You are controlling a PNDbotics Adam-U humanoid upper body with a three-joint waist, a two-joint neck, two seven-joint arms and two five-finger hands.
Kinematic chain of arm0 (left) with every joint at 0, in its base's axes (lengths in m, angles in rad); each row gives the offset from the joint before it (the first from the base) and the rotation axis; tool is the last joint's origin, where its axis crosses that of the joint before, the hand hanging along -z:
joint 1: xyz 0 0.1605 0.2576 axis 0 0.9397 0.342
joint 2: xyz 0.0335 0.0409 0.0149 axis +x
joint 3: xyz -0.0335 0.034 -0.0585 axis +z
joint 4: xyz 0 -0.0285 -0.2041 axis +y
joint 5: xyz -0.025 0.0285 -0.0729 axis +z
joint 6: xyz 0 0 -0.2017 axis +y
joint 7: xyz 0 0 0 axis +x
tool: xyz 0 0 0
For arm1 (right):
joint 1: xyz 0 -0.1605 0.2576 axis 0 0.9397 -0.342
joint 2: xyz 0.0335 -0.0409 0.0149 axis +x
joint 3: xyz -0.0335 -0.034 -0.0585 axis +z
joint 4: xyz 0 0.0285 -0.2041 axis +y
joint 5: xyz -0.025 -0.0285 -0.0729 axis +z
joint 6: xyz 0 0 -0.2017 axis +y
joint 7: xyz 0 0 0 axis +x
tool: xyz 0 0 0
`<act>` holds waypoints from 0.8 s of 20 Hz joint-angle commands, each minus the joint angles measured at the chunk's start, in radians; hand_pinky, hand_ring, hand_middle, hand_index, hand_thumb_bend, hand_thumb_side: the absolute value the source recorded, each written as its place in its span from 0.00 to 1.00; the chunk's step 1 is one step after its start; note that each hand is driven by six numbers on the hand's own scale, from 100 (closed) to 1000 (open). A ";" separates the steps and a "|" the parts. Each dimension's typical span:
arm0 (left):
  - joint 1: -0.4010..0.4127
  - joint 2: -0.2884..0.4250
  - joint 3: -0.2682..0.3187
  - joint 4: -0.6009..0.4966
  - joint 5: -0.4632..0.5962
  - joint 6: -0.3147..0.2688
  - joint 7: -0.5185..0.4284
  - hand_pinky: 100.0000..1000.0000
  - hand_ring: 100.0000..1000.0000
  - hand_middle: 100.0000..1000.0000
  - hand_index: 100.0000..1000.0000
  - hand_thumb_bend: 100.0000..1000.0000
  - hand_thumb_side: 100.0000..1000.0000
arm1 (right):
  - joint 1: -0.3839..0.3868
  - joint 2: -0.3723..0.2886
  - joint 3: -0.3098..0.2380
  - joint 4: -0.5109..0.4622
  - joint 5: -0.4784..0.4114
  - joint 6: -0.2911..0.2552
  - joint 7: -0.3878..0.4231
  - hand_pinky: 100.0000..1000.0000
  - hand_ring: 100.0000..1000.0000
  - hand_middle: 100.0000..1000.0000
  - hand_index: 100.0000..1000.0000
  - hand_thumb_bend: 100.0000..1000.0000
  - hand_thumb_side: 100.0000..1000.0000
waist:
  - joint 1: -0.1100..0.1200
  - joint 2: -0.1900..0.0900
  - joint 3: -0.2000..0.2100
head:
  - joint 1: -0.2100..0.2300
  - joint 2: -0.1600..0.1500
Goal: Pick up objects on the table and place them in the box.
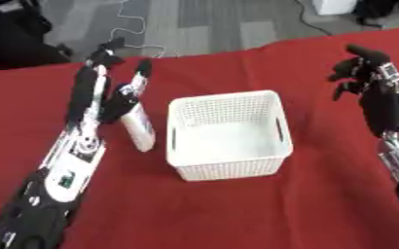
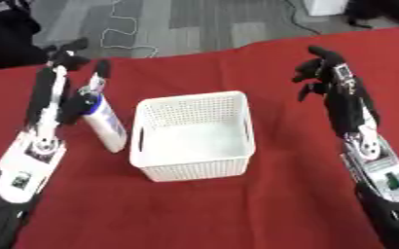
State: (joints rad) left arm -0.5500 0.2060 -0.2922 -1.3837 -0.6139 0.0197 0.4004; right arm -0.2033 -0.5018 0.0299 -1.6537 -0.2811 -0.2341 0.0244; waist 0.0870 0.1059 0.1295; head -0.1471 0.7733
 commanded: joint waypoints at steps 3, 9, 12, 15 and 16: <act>0.008 -0.013 -0.021 -0.011 -0.025 0.018 0.042 0.69 0.71 0.80 0.94 0.26 1.00 | -0.008 -0.006 -0.008 -0.010 0.005 -0.003 0.006 0.30 0.55 0.56 0.87 0.09 1.00 | -0.006 -0.016 -0.002 | 0.020 -0.003; 0.015 -0.024 -0.031 0.007 -0.042 0.022 0.042 0.70 0.71 0.80 0.95 0.26 1.00 | -0.006 -0.002 -0.009 -0.007 0.009 -0.004 0.009 0.30 0.55 0.56 0.87 0.09 1.00 | -0.007 -0.015 -0.003 | 0.023 -0.003; 0.017 -0.024 -0.032 0.012 -0.046 0.027 0.040 0.70 0.71 0.80 0.95 0.25 1.00 | -0.005 -0.002 -0.009 -0.006 0.010 -0.004 0.010 0.30 0.55 0.56 0.87 0.09 1.00 | -0.008 -0.014 -0.003 | 0.024 -0.003; 0.017 -0.024 -0.030 0.016 -0.049 0.033 0.040 0.70 0.71 0.80 0.95 0.25 1.00 | -0.004 -0.001 -0.009 -0.005 0.012 -0.005 0.011 0.30 0.55 0.55 0.87 0.09 1.00 | -0.009 -0.014 -0.003 | 0.017 -0.003; 0.015 -0.023 -0.028 0.017 -0.051 0.035 0.040 0.70 0.71 0.80 0.94 0.26 1.00 | -0.004 -0.001 -0.009 -0.004 0.012 -0.005 0.011 0.30 0.55 0.55 0.87 0.09 1.00 | -0.009 -0.014 -0.003 | 0.015 -0.003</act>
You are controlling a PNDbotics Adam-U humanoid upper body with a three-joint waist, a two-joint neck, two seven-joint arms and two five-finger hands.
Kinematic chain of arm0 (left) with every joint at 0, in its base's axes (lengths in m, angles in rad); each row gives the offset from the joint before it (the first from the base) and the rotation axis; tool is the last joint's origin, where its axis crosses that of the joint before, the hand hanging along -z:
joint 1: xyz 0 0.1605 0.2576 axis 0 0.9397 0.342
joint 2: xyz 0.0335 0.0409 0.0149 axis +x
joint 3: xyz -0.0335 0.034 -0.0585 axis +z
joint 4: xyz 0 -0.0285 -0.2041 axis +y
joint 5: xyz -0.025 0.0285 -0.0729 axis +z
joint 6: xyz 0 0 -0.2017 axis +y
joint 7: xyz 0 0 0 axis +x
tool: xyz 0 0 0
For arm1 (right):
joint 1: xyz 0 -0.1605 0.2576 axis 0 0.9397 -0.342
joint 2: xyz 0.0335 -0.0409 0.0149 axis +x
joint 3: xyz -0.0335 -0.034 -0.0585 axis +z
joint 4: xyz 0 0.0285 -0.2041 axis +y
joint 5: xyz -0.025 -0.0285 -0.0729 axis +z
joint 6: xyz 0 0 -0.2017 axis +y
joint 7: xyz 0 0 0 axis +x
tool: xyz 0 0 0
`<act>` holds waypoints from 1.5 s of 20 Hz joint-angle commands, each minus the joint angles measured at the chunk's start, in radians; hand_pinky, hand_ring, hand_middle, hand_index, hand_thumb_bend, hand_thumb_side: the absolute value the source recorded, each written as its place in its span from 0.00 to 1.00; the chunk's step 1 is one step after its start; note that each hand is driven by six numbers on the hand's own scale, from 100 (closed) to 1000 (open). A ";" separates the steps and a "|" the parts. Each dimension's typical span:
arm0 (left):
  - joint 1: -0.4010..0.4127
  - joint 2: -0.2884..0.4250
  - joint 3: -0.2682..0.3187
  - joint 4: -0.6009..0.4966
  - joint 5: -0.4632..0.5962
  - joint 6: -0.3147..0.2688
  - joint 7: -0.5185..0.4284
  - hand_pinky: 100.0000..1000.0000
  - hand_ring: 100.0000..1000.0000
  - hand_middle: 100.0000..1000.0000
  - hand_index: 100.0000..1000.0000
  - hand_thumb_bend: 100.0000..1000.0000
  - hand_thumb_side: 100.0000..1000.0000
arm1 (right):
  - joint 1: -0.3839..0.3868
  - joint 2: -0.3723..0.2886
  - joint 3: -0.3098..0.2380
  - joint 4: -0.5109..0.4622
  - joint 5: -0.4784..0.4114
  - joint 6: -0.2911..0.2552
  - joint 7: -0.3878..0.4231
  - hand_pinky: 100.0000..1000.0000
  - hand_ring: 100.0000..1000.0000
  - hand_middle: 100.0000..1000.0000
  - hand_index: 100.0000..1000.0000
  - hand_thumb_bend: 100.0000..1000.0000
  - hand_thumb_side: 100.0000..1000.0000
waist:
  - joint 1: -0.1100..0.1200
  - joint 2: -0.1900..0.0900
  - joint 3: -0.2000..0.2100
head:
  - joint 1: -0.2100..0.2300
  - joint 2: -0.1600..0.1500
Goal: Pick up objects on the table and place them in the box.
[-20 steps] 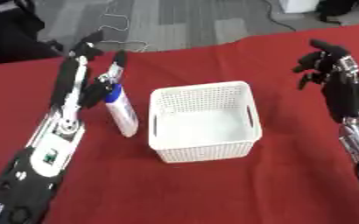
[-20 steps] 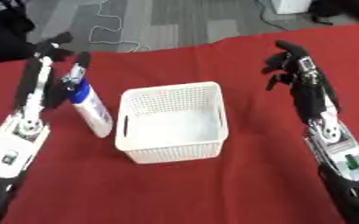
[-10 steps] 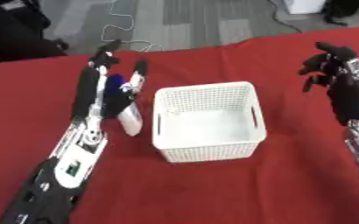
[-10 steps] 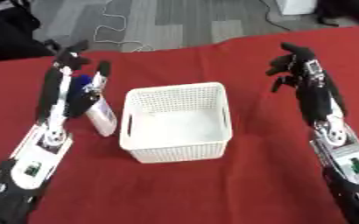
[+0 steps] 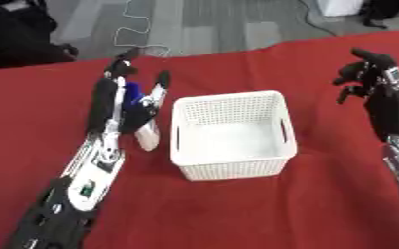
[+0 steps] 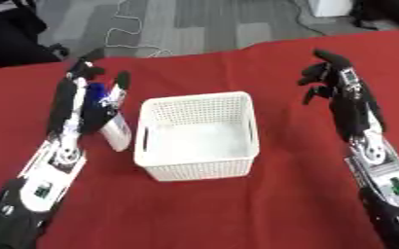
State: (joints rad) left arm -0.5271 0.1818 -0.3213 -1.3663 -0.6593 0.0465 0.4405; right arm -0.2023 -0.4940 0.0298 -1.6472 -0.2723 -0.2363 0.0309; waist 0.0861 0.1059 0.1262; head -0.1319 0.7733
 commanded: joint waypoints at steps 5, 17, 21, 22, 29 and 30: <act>-0.029 0.008 0.023 0.003 0.001 0.026 0.014 0.70 0.71 0.80 0.95 0.27 1.00 | -0.001 -0.007 -0.010 -0.009 0.005 -0.003 0.006 0.30 0.55 0.55 0.87 0.09 1.00 | -0.011 -0.016 -0.002 | -0.007 -0.003; -0.011 0.010 0.019 -0.054 0.037 0.065 0.008 0.69 0.70 0.80 0.97 0.28 1.00 | 0.004 -0.005 -0.013 -0.005 0.008 -0.005 0.008 0.30 0.55 0.55 0.87 0.10 1.00 | -0.009 -0.020 -0.006 | -0.016 -0.003; 0.019 0.018 0.010 -0.146 0.047 0.121 -0.033 0.68 0.71 0.81 0.97 0.28 1.00 | 0.007 -0.007 -0.015 -0.003 0.009 -0.005 0.008 0.30 0.55 0.55 0.87 0.10 1.00 | -0.006 -0.023 -0.005 | -0.019 -0.003; 0.027 0.021 0.008 -0.170 0.051 0.133 -0.045 0.68 0.71 0.81 0.97 0.28 1.00 | 0.008 -0.008 -0.015 -0.003 0.009 -0.005 0.008 0.30 0.55 0.55 0.87 0.10 1.00 | -0.006 -0.024 -0.004 | -0.020 -0.003; 0.086 0.026 0.001 -0.246 0.065 0.175 -0.079 0.69 0.71 0.81 0.98 0.27 1.00 | 0.014 -0.009 -0.016 0.000 0.005 -0.007 0.009 0.30 0.55 0.55 0.87 0.10 1.00 | -0.007 -0.037 0.003 | -0.019 -0.003; 0.092 0.026 0.000 -0.240 0.062 0.177 -0.082 0.69 0.71 0.81 0.98 0.26 1.00 | 0.016 -0.010 -0.017 0.001 0.005 -0.007 0.009 0.30 0.55 0.55 0.87 0.10 1.00 | -0.008 -0.038 0.004 | -0.019 -0.003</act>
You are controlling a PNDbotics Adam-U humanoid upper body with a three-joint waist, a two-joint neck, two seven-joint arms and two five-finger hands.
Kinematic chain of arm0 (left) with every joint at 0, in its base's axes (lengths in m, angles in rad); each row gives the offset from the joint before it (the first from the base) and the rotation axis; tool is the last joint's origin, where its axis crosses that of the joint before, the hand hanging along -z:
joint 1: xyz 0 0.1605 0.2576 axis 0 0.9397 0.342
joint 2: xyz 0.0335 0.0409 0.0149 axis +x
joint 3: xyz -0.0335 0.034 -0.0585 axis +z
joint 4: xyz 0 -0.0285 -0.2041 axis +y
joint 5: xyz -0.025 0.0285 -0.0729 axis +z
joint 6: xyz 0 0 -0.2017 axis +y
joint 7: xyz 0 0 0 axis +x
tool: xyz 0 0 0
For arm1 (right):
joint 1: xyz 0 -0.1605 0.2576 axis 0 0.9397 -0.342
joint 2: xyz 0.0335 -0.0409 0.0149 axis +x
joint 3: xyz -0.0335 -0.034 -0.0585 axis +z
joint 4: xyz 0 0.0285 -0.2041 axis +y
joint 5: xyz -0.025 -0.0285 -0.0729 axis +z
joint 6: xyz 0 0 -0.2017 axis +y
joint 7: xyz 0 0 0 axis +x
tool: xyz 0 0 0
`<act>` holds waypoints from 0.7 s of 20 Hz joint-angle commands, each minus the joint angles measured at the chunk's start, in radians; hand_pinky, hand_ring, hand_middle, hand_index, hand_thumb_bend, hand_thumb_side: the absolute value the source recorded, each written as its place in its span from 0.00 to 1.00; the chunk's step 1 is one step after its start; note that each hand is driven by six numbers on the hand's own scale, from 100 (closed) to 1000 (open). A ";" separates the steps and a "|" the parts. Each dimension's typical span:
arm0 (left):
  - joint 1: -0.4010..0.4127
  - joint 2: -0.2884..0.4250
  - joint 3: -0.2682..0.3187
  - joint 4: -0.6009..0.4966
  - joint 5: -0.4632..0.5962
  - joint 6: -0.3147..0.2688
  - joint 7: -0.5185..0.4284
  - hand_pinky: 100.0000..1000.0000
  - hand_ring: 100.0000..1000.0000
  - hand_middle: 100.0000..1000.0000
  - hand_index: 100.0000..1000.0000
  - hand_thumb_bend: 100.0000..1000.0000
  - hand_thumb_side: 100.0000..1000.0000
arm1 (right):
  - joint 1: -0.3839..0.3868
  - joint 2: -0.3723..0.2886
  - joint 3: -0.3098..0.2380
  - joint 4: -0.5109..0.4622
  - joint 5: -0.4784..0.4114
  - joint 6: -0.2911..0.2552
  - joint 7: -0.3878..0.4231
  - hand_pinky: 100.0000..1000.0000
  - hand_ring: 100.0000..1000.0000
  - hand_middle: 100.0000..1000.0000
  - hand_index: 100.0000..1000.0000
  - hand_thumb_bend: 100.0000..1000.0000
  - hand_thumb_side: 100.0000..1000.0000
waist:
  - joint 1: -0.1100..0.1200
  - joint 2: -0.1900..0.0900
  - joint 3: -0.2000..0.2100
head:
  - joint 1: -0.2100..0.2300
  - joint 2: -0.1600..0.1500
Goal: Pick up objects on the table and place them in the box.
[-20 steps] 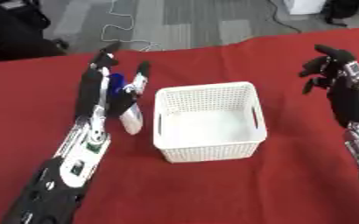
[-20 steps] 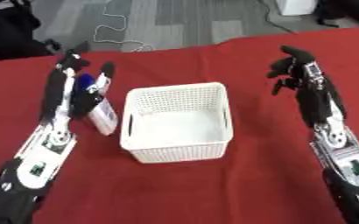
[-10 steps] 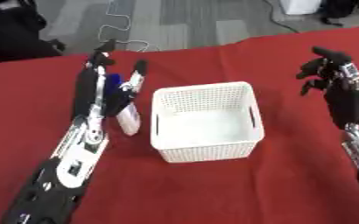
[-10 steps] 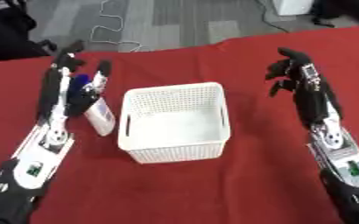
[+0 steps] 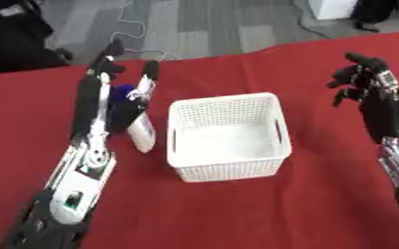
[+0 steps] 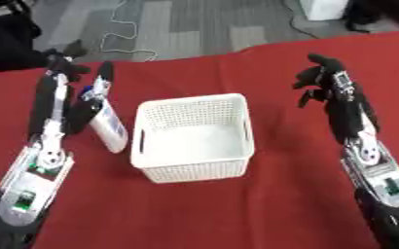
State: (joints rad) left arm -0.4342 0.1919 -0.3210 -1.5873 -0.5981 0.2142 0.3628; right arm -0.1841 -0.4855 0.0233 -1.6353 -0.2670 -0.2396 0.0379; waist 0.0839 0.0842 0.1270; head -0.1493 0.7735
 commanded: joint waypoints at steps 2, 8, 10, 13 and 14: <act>0.009 0.015 0.000 -0.008 -0.011 0.011 -0.006 0.69 0.71 0.81 0.98 0.26 1.00 | -0.001 -0.019 -0.011 -0.011 -0.001 -0.004 0.002 0.30 0.55 0.55 0.87 0.10 1.00 | -0.006 -0.018 0.005 | -0.002 -0.003; 0.025 0.013 0.008 0.017 -0.038 0.021 -0.012 0.69 0.72 0.81 0.98 0.25 1.00 | 0.000 -0.018 -0.012 -0.009 -0.001 -0.004 0.004 0.30 0.55 0.55 0.87 0.10 1.00 | -0.007 -0.018 0.009 | -0.003 -0.003; 0.030 0.008 0.012 0.024 -0.043 0.028 -0.012 0.69 0.72 0.82 0.99 0.25 1.00 | 0.000 -0.018 -0.011 -0.008 0.000 -0.003 0.006 0.30 0.55 0.55 0.87 0.10 1.00 | -0.007 -0.017 0.010 | -0.003 -0.003; 0.037 0.000 0.018 0.043 -0.049 0.035 -0.013 0.70 0.72 0.82 0.99 0.23 1.00 | 0.000 -0.018 -0.011 -0.007 0.001 -0.003 0.008 0.30 0.55 0.55 0.87 0.10 1.00 | -0.008 -0.017 0.010 | -0.002 -0.003; 0.038 -0.002 0.019 0.053 -0.051 0.038 -0.015 0.70 0.72 0.82 0.99 0.23 1.00 | 0.001 -0.018 -0.011 -0.007 0.001 -0.003 0.008 0.30 0.55 0.55 0.87 0.10 1.00 | -0.008 -0.018 0.010 | -0.002 -0.003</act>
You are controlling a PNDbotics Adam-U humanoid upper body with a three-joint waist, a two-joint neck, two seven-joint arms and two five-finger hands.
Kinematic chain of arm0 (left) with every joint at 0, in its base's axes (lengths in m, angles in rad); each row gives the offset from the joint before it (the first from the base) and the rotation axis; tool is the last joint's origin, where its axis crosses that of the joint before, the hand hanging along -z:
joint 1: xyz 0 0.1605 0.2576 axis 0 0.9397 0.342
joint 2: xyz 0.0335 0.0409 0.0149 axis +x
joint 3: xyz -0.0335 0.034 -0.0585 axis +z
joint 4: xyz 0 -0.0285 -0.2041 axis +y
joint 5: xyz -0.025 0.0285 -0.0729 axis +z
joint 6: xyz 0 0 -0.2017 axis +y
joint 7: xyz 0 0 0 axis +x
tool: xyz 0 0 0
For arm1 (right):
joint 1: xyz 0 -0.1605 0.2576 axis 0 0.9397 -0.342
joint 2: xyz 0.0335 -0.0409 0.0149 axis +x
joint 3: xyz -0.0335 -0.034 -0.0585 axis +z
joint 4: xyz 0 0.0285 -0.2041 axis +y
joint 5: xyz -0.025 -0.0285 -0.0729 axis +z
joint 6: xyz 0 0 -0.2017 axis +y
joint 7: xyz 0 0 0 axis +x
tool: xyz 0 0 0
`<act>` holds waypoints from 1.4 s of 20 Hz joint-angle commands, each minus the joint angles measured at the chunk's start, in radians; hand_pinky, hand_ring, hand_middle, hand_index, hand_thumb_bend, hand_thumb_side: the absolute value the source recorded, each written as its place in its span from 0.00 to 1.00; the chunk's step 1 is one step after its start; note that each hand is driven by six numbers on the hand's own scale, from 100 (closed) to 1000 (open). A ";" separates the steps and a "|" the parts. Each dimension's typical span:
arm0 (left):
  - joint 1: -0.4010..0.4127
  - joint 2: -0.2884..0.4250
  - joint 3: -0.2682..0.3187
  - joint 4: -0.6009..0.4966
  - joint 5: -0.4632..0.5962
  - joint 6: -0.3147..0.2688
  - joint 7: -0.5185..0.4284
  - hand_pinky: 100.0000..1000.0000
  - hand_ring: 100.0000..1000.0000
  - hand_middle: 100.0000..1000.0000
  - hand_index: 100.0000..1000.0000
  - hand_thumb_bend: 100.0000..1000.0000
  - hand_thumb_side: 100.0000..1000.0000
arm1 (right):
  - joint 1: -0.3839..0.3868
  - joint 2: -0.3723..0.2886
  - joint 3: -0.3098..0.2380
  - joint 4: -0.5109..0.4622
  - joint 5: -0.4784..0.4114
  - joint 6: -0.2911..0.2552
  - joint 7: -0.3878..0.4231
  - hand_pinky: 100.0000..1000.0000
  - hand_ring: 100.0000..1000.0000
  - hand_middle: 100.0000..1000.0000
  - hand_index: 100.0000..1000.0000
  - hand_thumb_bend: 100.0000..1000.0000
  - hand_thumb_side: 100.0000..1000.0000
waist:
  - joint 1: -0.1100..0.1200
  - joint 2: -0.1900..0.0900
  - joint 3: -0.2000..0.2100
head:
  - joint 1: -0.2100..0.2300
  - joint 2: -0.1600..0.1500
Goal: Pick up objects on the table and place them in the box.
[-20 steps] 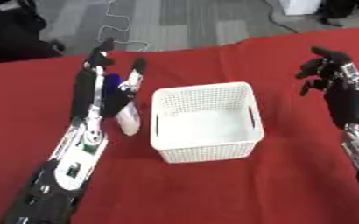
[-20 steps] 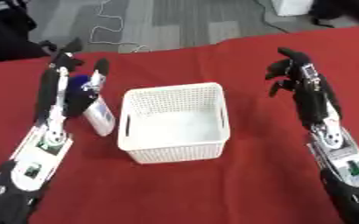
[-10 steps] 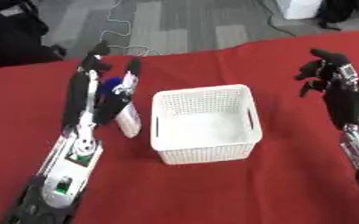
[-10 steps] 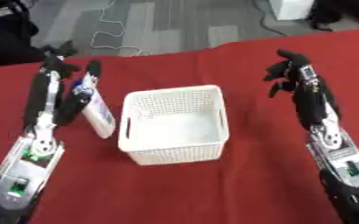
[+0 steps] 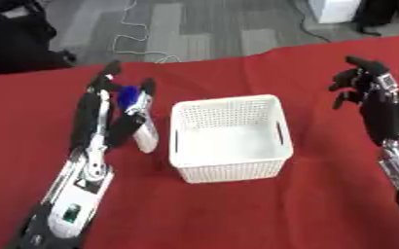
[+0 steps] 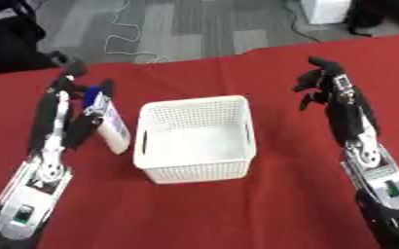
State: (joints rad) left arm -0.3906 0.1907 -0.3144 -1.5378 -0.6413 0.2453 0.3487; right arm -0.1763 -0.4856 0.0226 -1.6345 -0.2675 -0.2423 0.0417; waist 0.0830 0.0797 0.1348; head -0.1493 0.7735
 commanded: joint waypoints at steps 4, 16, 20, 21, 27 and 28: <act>-0.004 -0.009 0.014 0.036 -0.013 0.013 -0.010 0.70 0.72 0.82 1.00 0.22 1.00 | -0.007 -0.017 -0.010 -0.007 -0.002 0.001 0.007 0.30 0.55 0.55 0.87 0.11 1.00 | -0.008 -0.014 0.003 | -0.002 -0.003; -0.009 -0.019 0.018 0.111 -0.003 0.003 -0.015 0.70 0.72 0.82 1.00 0.20 1.00 | -0.006 -0.014 -0.012 -0.004 -0.005 0.003 0.013 0.29 0.55 0.55 0.87 0.11 1.00 | -0.008 -0.013 -0.001 | 0.003 -0.003; -0.010 -0.019 0.019 0.125 0.000 0.000 -0.015 0.70 0.72 0.82 1.00 0.20 1.00 | -0.007 -0.013 -0.013 -0.003 -0.006 0.003 0.014 0.29 0.55 0.55 0.87 0.11 1.00 | -0.006 -0.013 -0.002 | 0.004 -0.003; -0.011 -0.019 0.020 0.128 0.001 0.000 -0.015 0.70 0.72 0.82 1.00 0.20 1.00 | -0.007 -0.013 -0.013 -0.003 -0.006 0.003 0.014 0.29 0.55 0.55 0.87 0.11 1.00 | -0.006 -0.013 -0.003 | 0.004 -0.003; -0.015 -0.018 0.021 0.151 -0.001 -0.006 -0.015 0.70 0.72 0.82 1.00 0.18 1.00 | -0.006 -0.012 -0.014 -0.001 -0.006 0.003 0.015 0.29 0.55 0.55 0.87 0.11 1.00 | -0.007 -0.013 -0.005 | 0.008 -0.003; -0.017 -0.017 0.021 0.157 -0.003 -0.006 -0.015 0.70 0.72 0.82 1.00 0.18 1.00 | -0.006 -0.012 -0.015 -0.001 -0.006 0.003 0.016 0.29 0.55 0.55 0.87 0.11 1.00 | -0.007 -0.013 -0.005 | 0.010 -0.003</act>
State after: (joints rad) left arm -0.3888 0.1653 -0.3026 -1.3739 -0.6423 0.2454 0.3339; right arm -0.1760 -0.4854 0.0175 -1.6284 -0.2724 -0.2383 0.0545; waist 0.0798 0.0795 0.1310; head -0.1484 0.7735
